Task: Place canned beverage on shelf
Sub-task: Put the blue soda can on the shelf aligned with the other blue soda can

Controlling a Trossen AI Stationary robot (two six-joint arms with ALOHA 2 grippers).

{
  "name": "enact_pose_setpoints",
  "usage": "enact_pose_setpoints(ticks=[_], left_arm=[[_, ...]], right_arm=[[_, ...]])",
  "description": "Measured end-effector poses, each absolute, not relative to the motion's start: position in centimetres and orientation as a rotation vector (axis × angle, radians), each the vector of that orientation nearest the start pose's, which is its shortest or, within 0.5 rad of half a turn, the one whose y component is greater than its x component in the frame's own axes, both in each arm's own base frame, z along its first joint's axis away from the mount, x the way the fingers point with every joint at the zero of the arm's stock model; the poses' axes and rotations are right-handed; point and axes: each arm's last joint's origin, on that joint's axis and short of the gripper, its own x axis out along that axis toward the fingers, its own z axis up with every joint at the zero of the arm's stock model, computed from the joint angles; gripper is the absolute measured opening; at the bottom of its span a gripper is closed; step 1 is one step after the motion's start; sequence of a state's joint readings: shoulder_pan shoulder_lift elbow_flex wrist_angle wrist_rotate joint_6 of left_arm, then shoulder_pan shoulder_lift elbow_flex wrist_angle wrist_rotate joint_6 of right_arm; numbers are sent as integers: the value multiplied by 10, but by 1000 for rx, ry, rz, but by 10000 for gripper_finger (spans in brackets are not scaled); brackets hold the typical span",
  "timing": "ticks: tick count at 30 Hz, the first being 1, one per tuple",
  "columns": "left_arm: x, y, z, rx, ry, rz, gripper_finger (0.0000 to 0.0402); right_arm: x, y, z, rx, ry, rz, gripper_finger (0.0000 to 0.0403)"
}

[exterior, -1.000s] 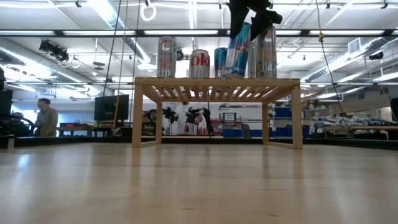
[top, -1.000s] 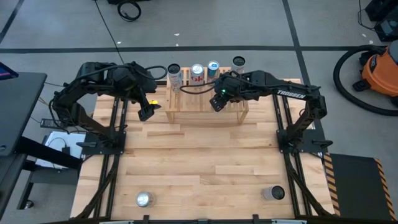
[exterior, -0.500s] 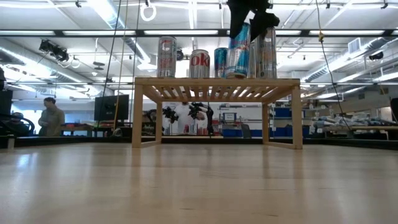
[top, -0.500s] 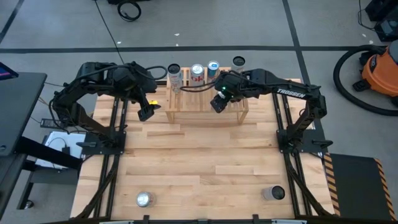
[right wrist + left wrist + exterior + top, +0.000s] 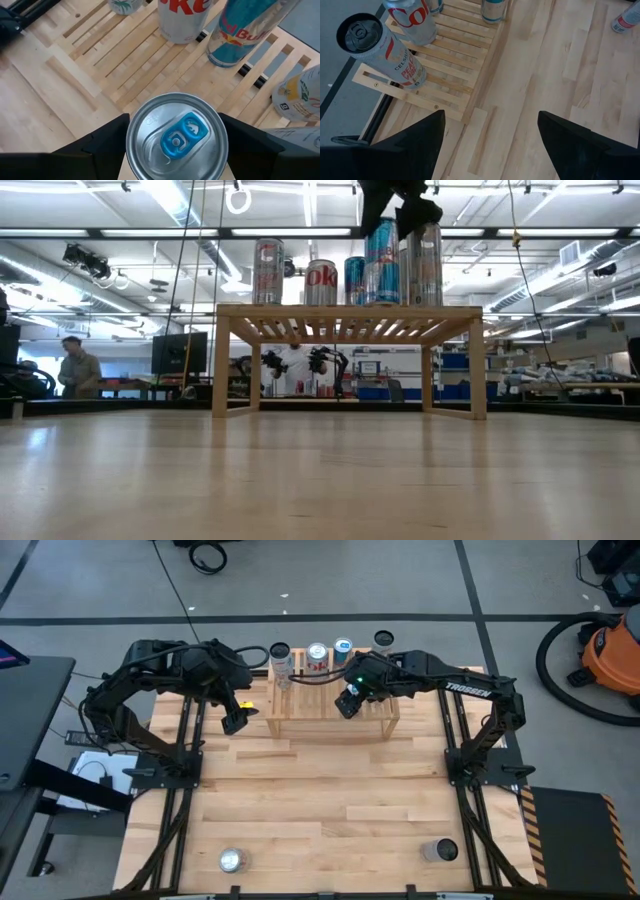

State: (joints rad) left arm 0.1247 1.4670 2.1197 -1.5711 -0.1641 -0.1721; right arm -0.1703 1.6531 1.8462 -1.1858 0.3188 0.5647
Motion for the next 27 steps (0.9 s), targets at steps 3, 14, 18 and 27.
enact_pose_setpoints(ticks=[3,14,18,27], left_arm=[[207,31,486,-141,896,347,321],[207,31,486,-139,896,346,321],[207,31,486,-139,896,346,321],[207,31,486,-137,896,345,321]], right_arm=[[316,-64,393,432,842,-716,300],[320,-65,395,402,807,-689,300],[320,-65,395,400,808,-689,300],[313,-63,403,424,789,-660,300]])
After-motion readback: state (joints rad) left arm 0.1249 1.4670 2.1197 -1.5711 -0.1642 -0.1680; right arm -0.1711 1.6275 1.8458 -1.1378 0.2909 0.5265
